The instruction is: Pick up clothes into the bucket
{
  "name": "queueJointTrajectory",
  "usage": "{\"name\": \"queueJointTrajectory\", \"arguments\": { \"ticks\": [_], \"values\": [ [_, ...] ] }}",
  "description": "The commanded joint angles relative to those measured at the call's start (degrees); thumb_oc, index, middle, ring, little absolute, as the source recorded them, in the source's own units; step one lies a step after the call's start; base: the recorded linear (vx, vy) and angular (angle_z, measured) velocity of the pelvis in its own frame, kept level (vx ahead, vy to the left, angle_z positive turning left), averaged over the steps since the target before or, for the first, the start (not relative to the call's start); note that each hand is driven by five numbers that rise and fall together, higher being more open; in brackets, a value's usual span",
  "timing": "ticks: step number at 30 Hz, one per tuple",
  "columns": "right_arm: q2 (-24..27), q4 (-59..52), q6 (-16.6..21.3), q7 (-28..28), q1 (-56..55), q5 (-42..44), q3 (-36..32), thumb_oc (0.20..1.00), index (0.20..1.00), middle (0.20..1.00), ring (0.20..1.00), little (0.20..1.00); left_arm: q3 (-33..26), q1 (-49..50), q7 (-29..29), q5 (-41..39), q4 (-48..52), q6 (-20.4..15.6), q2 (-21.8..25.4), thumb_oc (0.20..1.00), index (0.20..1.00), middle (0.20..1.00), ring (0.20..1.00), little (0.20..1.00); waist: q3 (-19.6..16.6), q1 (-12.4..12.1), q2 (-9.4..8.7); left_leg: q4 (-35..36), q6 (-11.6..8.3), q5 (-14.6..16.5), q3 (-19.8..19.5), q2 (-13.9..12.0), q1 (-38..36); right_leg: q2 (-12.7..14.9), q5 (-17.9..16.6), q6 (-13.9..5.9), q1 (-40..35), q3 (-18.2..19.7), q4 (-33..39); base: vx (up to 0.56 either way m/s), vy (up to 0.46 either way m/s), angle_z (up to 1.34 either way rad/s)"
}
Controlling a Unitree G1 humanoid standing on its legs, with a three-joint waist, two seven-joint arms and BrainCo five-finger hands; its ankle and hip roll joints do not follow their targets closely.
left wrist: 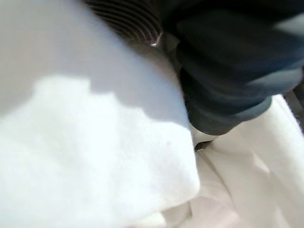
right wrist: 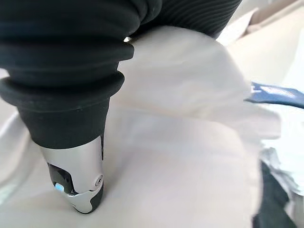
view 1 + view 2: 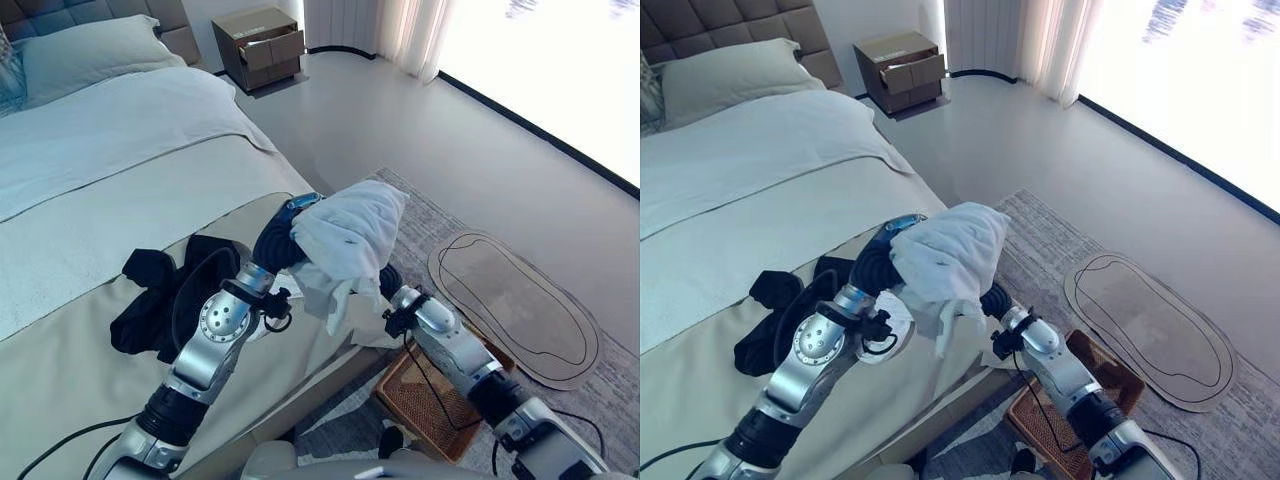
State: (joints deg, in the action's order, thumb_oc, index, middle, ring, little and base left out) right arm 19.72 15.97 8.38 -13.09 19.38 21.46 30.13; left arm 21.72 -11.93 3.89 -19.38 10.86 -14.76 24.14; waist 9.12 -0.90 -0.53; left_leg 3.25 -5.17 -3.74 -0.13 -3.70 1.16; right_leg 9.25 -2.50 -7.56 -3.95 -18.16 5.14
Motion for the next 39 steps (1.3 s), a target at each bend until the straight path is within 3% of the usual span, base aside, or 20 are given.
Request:
{"name": "queueJointTrajectory", "arguments": {
  "ticks": [1,7,8,9,11,25,31,32,33,34,39],
  "values": [
    [-3.03,-0.48,1.45,1.24,4.06,-2.66,2.15,1.0,1.0,1.0,1.0,1.0,1.31,-7.26,-0.51,-3.43,4.64,-2.63,-1.62,0.2,0.2,0.2,0.2,0.2,-2.39,-1.08,-2.89,-2.86,-0.25,3.96,3.19,-2.6,-0.2,5.91,-1.6,-3.76,-0.65,-2.01,-1.77,0.0,0.0,0.0],
    [-4.43,-0.66,1.19,2.56,4.95,-2.57,2.59,1.0,1.0,1.0,1.0,1.0,3.74,-9.85,-0.78,-5.39,6.44,-1.79,-2.94,0.2,0.2,0.2,0.2,0.2,-2.15,-1.14,-2.77,-2.9,-0.11,3.85,3.06,-2.45,0.21,5.91,-1.74,-3.79,-0.45,-2.05,-1.64,0.0,0.0,0.0],
    [-4.56,-0.76,1.19,2.46,5.11,-2.33,2.79,0.906,0.906,0.906,0.906,0.906,3.98,-10.26,-0.9,-5.63,6.6,-1.7,-3.13,0.2,0.2,0.2,0.2,0.2,-2.12,-1.16,-2.78,-2.97,-0.1,3.86,3.1,-2.42,0.26,5.88,-1.74,-3.81,-0.41,-2.08,-1.65,0.0,0.0,0.0],
    [-4.58,-0.76,1.18,2.46,5.2,-2.11,2.95,0.467,0.467,0.467,0.467,0.467,4.29,-10.44,-0.91,-5.75,6.59,-1.64,-3.29,0.2,0.2,0.2,0.2,0.2,-2.11,-1.17,-2.8,-3.0,-0.1,3.88,3.11,-2.41,0.28,5.91,-1.74,-3.82,-0.41,-2.08,-1.66,0.0,0.0,0.0],
    [-4.72,-0.91,1.2,2.3,5.18,-1.33,3.18,0.2,0.2,0.2,0.2,0.2,4.92,-10.79,-1.1,-5.66,6.37,-1.69,-3.52,0.2,0.2,0.2,0.2,0.2,-2.12,-1.12,-2.82,-3.0,-0.04,3.87,3.07,-2.4,0.32,5.9,-1.71,-3.82,-0.46,-2.03,-1.67,0.0,0.0,0.0],
    [-4.18,-1.76,2.37,2.97,1.19,2.95,-0.07,0.2,0.2,0.2,0.2,0.2,3.36,-9.52,-1.94,-5.0,4.94,-2.11,-2.96,0.2,0.2,0.2,0.2,0.2,-2.64,-0.53,-2.55,-2.81,-0.14,4.01,3.2,-2.66,-0.38,5.88,-1.66,-3.76,-0.94,-2.13,-1.66,0.0,0.0,0.0],
    [-3.58,-2.86,3.38,3.47,-3.48,6.68,-4.12,0.2,0.2,0.2,0.2,0.2,-0.04,-6.8,-3.6,-3.01,4.11,-2.89,-2.05,0.2,0.2,0.2,0.2,0.2,-2.89,-0.12,-2.55,-2.73,-0.18,4.08,3.45,-2.61,-0.61,5.8,-1.6,-3.76,-1.01,-2.16,-1.67,0.0,0.0,0.0],
    [-3.52,-2.96,3.61,3.55,-4.57,7.29,-5.05,0.2,0.2,0.2,0.2,0.2,-0.92,-5.82,-4.1,-2.53,3.46,-3.11,-1.96,0.272,0.272,0.272,0.272,0.272,-2.92,-0.07,-2.57,-2.73,-0.19,4.09,3.48,-2.6,-0.63,5.77,-1.6,-3.75,-1.02,-2.11,-1.65,0.0,0.0,0.0],
    [-3.33,-3.13,3.9,3.67,-5.6,7.52,-5.99,0.2,0.2,0.2,0.2,0.2,-1.95,-5.04,-4.62,-1.55,2.89,-3.27,-1.7,0.57,0.57,0.57,0.57,0.57,-2.86,0.0,-2.61,-2.71,-0.18,4.08,3.48,-2.61,-0.65,5.73,-1.61,-3.75,-1.01,-2.08,-1.63,0.0,0.0,0.0],
    [-2.74,-3.94,4.21,4.02,-7.6,7.75,-8.06,0.2,0.2,0.2,0.2,0.2,-3.6,-3.23,-5.3,-0.66,1.68,-3.43,-1.34,1.0,1.0,1.0,1.0,1.0,-2.82,0.16,-2.7,-2.72,-0.19,4.08,3.56,-2.64,-0.67,5.72,-1.61,-3.78,-1.02,-2.09,-1.63,0.0,0.0,0.0],
    [-1.91,-5.71,5.44,5.56,-12.26,7.88,-14.17,0.2,0.2,0.2,0.2,0.2,-6.16,1.74,-5.07,0.43,-2.63,-3.09,-1.03,1.0,1.0,1.0,1.0,1.0,-2.91,0.81,-2.72,-2.81,-0.13,4.23,3.88,-2.65,-0.87,5.76,-1.69,-3.8,-0.91,-1.63,-1.65,0.0,0.0,0.0]
  ]
}}
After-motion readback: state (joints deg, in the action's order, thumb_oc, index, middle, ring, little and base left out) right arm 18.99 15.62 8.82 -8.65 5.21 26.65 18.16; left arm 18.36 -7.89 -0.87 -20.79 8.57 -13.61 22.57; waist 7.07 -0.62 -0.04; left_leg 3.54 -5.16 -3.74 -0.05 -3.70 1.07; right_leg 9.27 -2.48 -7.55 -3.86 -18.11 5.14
